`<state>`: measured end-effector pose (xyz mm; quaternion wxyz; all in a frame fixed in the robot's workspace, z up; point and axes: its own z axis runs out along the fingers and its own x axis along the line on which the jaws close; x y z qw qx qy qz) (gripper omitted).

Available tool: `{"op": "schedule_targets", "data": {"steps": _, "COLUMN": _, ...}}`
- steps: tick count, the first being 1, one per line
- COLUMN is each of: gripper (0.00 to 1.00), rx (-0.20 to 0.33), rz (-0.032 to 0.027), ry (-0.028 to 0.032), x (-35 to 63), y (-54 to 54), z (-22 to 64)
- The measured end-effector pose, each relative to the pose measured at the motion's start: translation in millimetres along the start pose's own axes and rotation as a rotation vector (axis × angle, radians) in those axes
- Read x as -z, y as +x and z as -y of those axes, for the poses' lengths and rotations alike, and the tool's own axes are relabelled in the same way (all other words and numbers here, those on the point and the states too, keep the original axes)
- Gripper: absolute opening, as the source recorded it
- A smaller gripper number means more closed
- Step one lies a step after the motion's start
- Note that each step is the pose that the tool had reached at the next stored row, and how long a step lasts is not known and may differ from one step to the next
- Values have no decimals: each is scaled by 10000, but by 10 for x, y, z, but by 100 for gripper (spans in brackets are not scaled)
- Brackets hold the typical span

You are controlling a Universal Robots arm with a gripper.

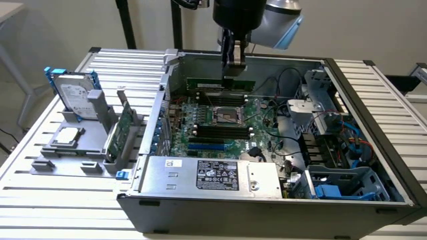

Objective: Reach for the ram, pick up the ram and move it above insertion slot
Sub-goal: 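Pick up the ram and move it above insertion slot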

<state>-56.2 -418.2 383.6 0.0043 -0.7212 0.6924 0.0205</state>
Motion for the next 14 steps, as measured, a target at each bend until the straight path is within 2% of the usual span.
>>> {"op": "schedule_targets", "data": {"steps": 2, "gripper": 13, "rx": 3, "rz": -2, "ry": 46, "x": -2, "y": -15, "z": 8}}
{"op": "schedule_targets", "data": {"steps": 3, "gripper": 13, "rx": 3, "rz": -1, "ry": 50, "x": -3, "y": -15, "z": 8}}
{"op": "schedule_targets", "data": {"steps": 14, "gripper": 13, "rx": -3, "rz": 3, "ry": 52, "x": -3, "y": -12, "z": 7}}
